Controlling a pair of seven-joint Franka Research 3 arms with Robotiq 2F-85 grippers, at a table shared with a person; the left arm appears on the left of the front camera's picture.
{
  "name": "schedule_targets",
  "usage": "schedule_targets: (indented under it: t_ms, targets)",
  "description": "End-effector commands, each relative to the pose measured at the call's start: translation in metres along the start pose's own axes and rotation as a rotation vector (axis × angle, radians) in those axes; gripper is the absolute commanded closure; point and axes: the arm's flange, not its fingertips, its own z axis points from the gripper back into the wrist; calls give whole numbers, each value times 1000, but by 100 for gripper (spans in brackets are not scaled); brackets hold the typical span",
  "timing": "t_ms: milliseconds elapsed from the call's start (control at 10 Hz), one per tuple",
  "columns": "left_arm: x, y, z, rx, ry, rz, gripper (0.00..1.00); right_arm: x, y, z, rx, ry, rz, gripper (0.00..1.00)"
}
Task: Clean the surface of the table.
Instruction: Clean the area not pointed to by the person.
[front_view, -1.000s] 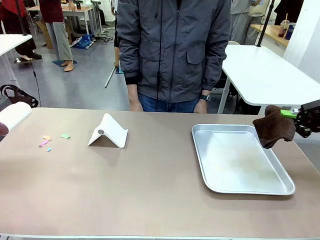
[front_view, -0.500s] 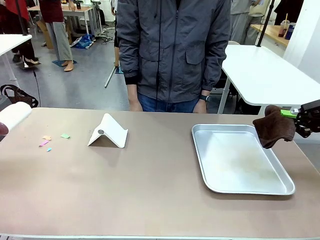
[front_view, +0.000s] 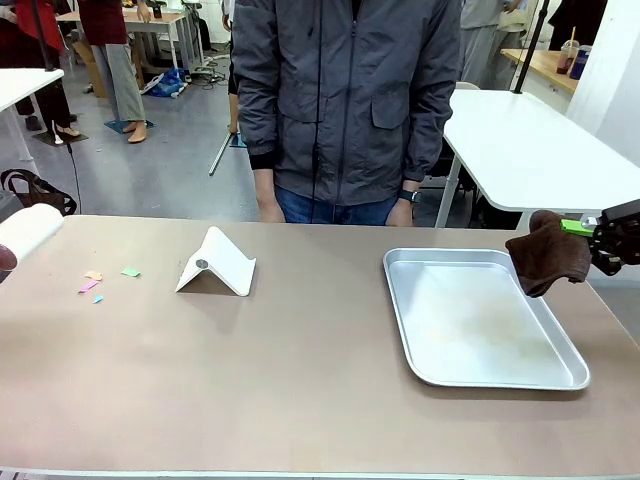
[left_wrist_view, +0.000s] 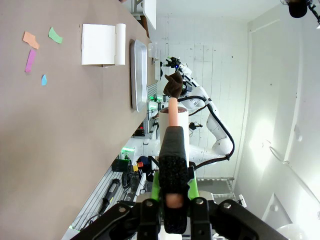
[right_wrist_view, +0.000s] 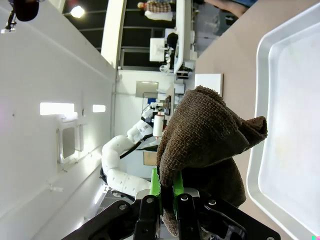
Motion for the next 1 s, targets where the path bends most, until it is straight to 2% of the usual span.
schedule_targets:
  t_ms: [0,300,500,600,700,900]
  targets:
    - [0,0,0,0,0,0,78,3,5,-2,23,-3,9,89]
    - [9,5,3,162,-170,-110,78,3,5,-2,23,-3,9,89]
    - [14,13,-1,268,-183,-159,78,3,5,-2,23,-3,9,89]
    - [19,15,-2,321,-239,-184,84,3,5,-2,23,-3,9,89]
    - [21,16,-2,375,-261,-200,97,3,5,-2,23,-3,9,89]
    - [25,19,0,455,-272,-181,97,3,5,-2,23,-3,9,89]
